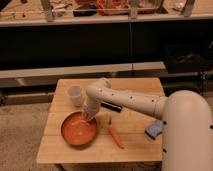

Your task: Push the ceramic bowl across the table

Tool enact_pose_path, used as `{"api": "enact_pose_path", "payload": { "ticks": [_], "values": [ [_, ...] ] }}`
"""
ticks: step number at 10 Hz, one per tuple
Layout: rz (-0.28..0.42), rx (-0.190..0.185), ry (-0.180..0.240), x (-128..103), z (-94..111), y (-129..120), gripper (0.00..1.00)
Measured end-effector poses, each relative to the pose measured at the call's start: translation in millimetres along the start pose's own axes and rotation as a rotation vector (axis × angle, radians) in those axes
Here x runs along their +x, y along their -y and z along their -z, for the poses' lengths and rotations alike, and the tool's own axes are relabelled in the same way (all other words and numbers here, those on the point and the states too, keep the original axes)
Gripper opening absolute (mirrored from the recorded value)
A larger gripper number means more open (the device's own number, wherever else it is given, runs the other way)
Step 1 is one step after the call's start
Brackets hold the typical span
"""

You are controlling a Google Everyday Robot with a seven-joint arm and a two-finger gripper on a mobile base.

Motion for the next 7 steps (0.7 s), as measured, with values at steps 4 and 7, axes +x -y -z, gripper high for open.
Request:
{"api": "enact_pose_path", "payload": {
  "ticks": [4,7],
  "values": [
    [-0.033,0.006,0.008,17.9,8.3,-20.4,0.00],
    [-0.056,0.008,0.015,27.7,11.9,-26.9,0.00]
  ]
}}
